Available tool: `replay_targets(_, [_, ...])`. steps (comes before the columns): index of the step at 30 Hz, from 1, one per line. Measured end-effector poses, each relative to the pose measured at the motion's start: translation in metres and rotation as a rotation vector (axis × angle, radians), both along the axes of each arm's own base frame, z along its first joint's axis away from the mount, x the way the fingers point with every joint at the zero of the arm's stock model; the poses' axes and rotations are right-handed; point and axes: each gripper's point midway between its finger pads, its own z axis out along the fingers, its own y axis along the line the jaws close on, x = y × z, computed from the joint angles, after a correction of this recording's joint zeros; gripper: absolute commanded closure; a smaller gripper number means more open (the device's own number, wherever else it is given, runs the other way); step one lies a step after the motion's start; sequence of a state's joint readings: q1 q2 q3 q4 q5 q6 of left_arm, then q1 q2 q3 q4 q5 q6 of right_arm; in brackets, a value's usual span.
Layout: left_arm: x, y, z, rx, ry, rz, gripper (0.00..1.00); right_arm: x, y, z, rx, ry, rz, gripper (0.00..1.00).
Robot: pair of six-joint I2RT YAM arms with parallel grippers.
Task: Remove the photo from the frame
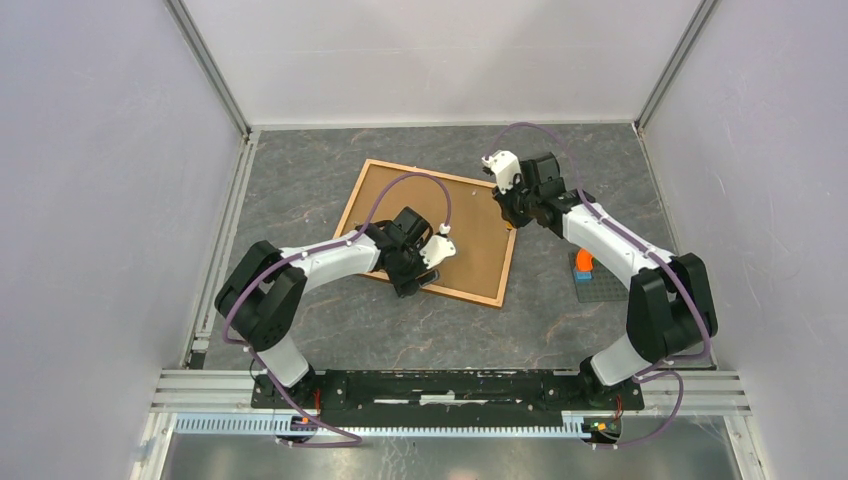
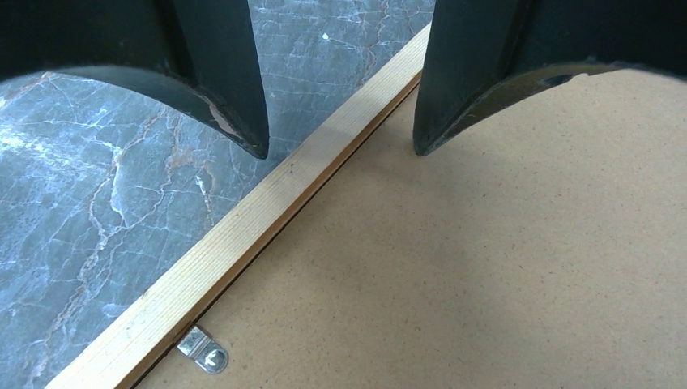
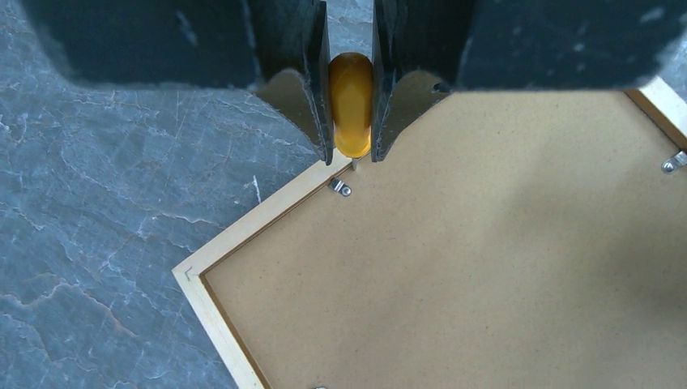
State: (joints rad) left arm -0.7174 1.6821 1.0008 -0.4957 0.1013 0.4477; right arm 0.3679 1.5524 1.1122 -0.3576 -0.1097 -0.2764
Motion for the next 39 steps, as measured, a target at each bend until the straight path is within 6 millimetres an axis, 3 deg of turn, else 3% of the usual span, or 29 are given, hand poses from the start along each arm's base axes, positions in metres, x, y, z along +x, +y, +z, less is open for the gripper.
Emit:
replay_targets(7, [0.004, 0.002, -0.001, 0.011, -0.026, -0.013, 0.45, 0.01, -0.004, 0.0, -0.017, -0.055, -0.05, 1.0])
replay_targets(12, [0.004, 0.002, -0.002, 0.02, -0.033, -0.058, 0.5, 0.014, -0.005, 0.001, -0.018, -0.077, -0.064, 1.0])
replay_targets(20, [0.003, 0.001, -0.002, 0.022, -0.035, -0.092, 0.5, 0.021, -0.002, 0.0, -0.007, -0.093, -0.057, 1.0])
replay_targets(39, [0.002, 0.001, -0.002, 0.023, -0.034, -0.105, 0.5, 0.01, 0.023, 0.001, 0.109, -0.045, 0.063, 1.0])
